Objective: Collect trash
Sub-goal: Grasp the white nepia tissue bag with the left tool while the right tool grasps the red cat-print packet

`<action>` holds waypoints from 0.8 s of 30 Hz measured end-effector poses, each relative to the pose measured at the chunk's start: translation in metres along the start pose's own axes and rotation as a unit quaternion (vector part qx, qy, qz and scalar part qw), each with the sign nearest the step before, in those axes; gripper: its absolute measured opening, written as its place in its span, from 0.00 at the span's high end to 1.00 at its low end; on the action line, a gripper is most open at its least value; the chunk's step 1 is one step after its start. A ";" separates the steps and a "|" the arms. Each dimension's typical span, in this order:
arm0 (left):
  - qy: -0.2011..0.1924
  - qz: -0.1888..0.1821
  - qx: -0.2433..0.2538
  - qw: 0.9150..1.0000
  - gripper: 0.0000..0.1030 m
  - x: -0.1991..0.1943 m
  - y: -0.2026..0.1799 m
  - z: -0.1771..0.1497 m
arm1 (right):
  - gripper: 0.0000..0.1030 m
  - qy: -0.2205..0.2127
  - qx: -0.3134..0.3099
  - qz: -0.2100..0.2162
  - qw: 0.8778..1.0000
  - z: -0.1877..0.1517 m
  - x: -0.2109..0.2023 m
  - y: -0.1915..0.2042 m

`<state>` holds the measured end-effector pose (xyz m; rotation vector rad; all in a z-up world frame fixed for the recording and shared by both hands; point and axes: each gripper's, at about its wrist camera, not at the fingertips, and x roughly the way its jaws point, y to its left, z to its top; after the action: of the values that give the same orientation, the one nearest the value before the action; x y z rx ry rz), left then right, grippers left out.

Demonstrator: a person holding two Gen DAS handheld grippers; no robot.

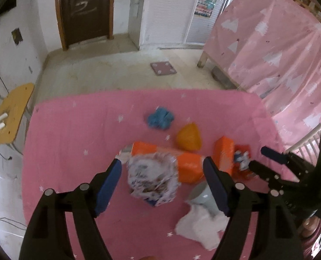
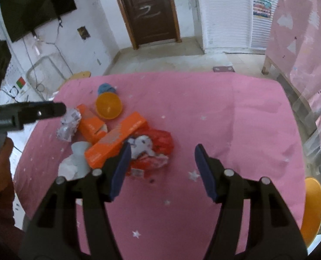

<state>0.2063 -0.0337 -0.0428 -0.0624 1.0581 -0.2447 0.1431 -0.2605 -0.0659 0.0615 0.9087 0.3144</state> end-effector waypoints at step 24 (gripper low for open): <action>0.006 0.012 0.006 1.000 0.62 0.019 0.017 -0.034 | 0.66 0.012 -0.038 0.003 0.999 -0.007 0.015 0.028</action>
<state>0.1882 -0.0190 -0.0790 -0.0376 1.0695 -0.2290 0.1395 -0.2303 -0.0769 -0.0108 0.9197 0.3555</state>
